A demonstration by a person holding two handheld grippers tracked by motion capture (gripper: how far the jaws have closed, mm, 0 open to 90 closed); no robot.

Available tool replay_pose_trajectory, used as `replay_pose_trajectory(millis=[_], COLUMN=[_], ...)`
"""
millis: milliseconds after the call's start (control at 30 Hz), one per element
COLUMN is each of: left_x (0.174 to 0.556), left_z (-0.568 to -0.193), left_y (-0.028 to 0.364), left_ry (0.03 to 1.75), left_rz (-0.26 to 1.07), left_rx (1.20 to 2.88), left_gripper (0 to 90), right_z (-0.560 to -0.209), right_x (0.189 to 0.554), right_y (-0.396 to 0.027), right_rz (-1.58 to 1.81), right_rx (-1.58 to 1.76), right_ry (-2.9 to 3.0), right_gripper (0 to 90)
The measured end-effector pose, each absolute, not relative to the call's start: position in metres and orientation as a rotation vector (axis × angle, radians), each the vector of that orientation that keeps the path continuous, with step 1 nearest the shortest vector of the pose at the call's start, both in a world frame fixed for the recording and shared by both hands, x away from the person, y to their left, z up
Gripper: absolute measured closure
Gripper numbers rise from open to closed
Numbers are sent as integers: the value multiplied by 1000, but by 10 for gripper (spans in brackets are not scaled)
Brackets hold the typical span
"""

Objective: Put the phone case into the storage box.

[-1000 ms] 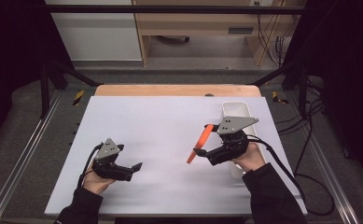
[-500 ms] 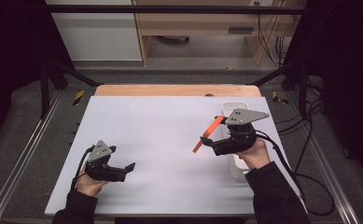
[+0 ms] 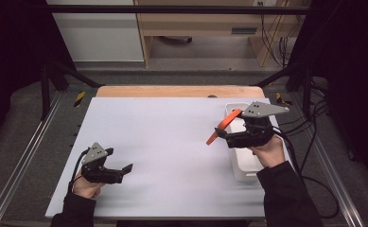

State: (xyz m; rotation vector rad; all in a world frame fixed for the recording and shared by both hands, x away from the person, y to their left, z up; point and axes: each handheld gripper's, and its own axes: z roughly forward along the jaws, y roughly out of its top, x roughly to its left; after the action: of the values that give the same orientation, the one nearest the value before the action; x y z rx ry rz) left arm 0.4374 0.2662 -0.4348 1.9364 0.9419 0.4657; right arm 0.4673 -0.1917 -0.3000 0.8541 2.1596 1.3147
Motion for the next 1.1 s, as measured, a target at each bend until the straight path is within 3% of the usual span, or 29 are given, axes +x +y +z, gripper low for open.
replay_pose_trajectory(millis=[1100], left_x=[438], left_z=[-441], left_y=[281], left_ry=[979], left_rz=[513], left_rx=[1924], left_gripper=[0], right_z=[-270], right_x=[506], right_y=[-224], right_rz=[1085], right_rx=[1141], right_ry=[1932], right_gripper=[155])
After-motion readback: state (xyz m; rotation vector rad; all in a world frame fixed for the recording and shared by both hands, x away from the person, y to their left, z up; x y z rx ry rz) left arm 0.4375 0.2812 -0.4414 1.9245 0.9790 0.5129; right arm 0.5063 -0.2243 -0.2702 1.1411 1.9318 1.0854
